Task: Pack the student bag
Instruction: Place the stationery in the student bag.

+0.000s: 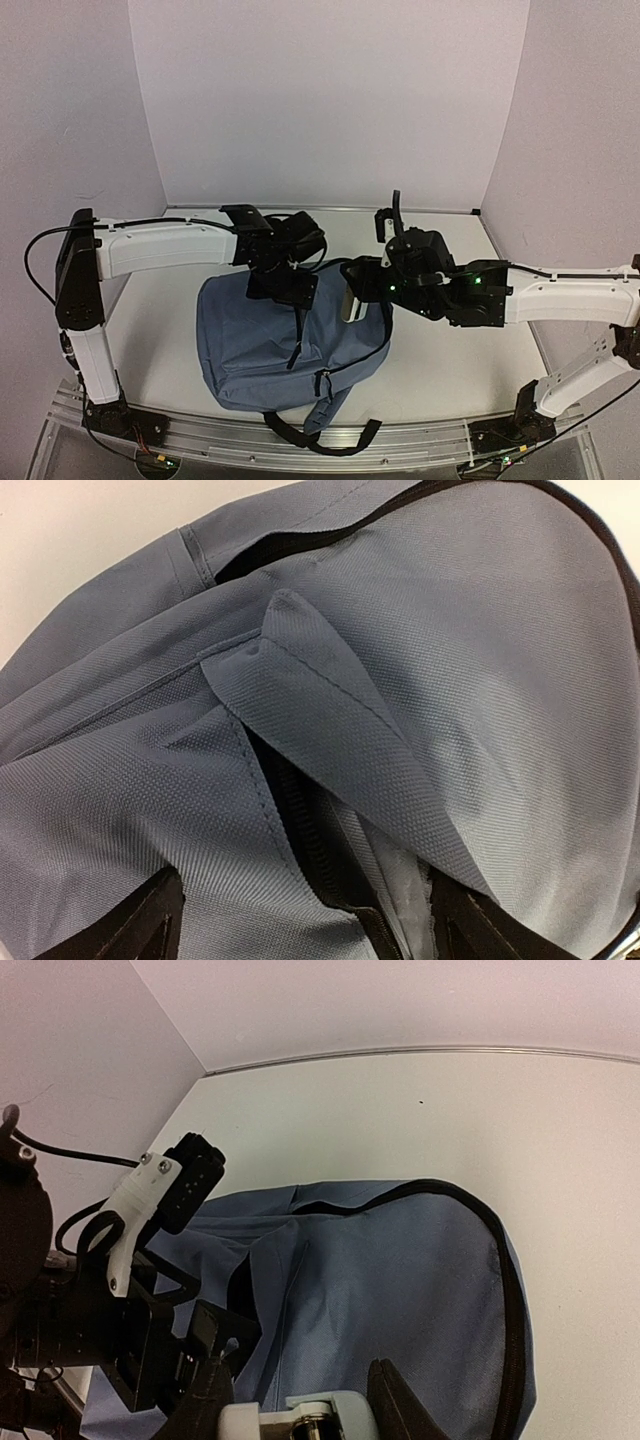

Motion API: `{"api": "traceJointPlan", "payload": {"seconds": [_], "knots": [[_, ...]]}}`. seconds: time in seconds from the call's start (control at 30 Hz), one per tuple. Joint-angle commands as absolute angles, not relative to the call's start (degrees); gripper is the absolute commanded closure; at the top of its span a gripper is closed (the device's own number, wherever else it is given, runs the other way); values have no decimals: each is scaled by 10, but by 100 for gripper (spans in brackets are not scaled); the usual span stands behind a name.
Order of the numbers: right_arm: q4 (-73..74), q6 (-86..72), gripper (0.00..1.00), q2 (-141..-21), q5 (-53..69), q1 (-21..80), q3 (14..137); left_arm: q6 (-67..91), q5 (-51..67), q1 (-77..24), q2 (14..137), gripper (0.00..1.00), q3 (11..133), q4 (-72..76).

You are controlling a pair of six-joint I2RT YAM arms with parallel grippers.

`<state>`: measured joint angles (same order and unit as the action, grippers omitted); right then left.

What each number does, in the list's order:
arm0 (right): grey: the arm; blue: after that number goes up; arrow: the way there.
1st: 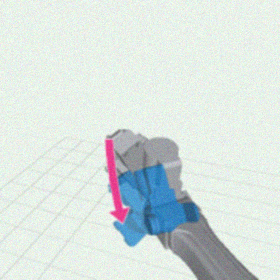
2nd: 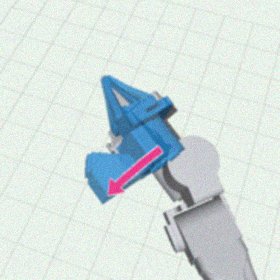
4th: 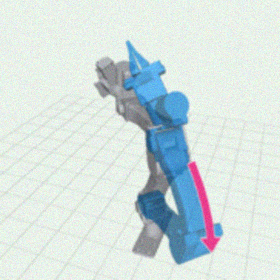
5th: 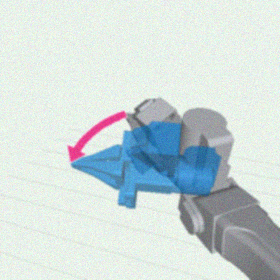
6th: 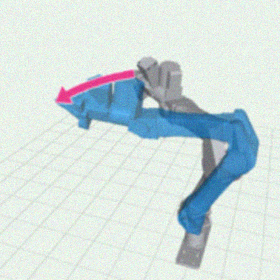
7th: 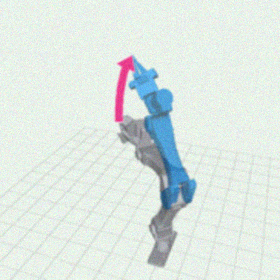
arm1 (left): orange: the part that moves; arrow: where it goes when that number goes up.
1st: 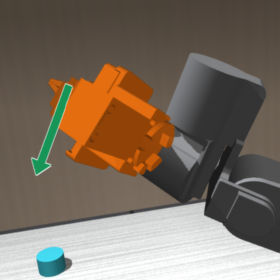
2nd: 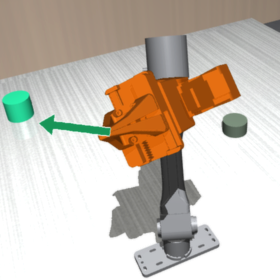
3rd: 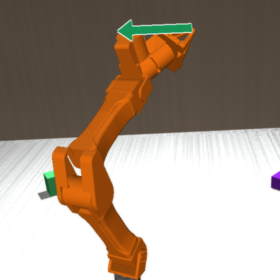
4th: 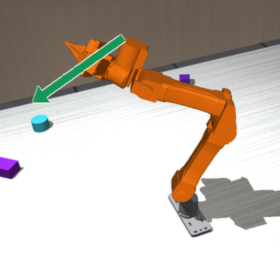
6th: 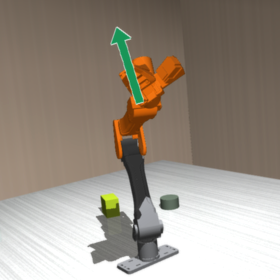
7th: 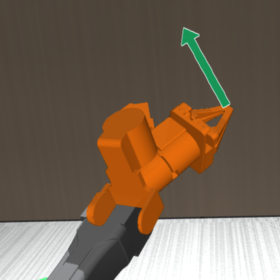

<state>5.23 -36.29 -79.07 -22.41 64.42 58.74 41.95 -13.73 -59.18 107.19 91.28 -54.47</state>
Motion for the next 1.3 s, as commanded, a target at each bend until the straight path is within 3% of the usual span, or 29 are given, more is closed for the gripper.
{"api": "traceJointPlan", "payload": {"seconds": [0.0,0.23,0.4,0.67,0.87,1.27], "knots": [[39,-369,100,-789,-233,646,591,426,-175,-590,1109,14,956,-591],[39,-369,100,-785,-236,647,588,448,-235,-590,1155,19,989,-677],[39,-368,100,-786,-237,646,588,465,-251,-590,1152,49,986,-693],[37,-366,100,-804,-227,646,605,506,-252,-591,1106,82,950,-686],[-10,-362,100,-840,-187,646,632,518,-246,-591,1041,99,903,-635],[-96,-416,100,-918,-176,645,698,485,-186,-588,918,100,839,-530]]}}
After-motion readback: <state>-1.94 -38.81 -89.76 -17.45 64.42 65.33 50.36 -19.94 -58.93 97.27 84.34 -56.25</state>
